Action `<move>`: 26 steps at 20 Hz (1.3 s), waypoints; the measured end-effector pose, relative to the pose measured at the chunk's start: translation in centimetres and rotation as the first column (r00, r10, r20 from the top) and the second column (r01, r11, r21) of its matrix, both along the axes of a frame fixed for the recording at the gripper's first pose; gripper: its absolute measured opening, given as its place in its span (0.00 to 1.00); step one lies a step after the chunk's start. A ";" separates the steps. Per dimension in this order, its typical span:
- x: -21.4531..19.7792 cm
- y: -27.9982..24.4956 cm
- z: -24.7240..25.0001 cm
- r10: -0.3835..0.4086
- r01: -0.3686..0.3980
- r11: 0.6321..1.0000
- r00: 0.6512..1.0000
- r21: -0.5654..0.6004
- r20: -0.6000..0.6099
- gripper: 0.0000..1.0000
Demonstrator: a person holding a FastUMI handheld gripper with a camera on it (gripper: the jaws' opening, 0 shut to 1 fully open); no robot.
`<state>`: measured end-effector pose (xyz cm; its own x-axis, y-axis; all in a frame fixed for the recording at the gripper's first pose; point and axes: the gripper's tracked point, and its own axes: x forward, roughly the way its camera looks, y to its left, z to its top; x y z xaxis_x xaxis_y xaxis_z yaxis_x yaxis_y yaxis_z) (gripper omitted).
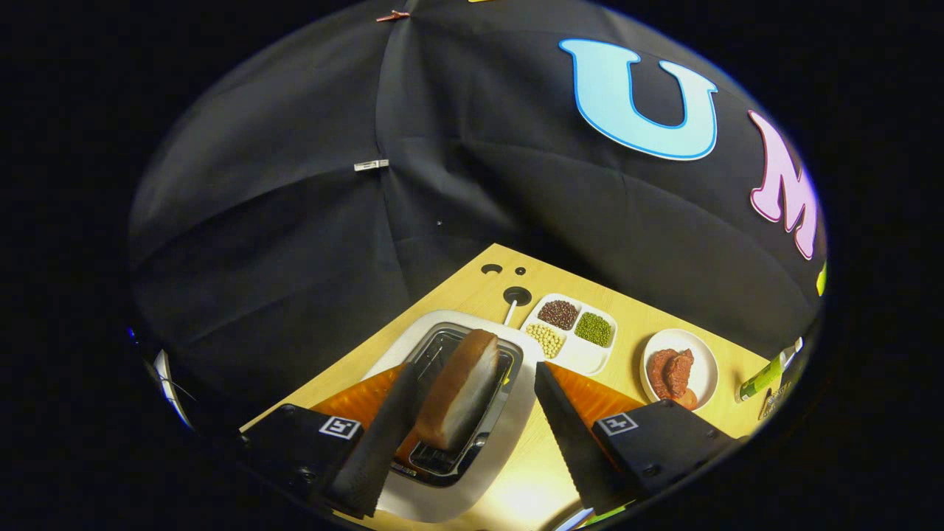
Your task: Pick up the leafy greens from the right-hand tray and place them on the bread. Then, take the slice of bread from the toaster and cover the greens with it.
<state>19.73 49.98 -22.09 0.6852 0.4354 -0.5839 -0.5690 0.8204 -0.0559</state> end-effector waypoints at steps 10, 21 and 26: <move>-0.3 0.1 -0.3 -0.081 0.081 0.997 0.996 -0.004 -0.038 0.27; -0.8 -0.8 6.2 -0.081 0.081 0.988 0.997 0.132 -0.009 0.16; -1.4 -3.4 10.3 -0.101 0.093 0.976 0.994 0.197 0.030 0.16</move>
<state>18.34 46.59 -11.74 0.7507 0.4685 -0.4657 -0.4866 0.8690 0.0898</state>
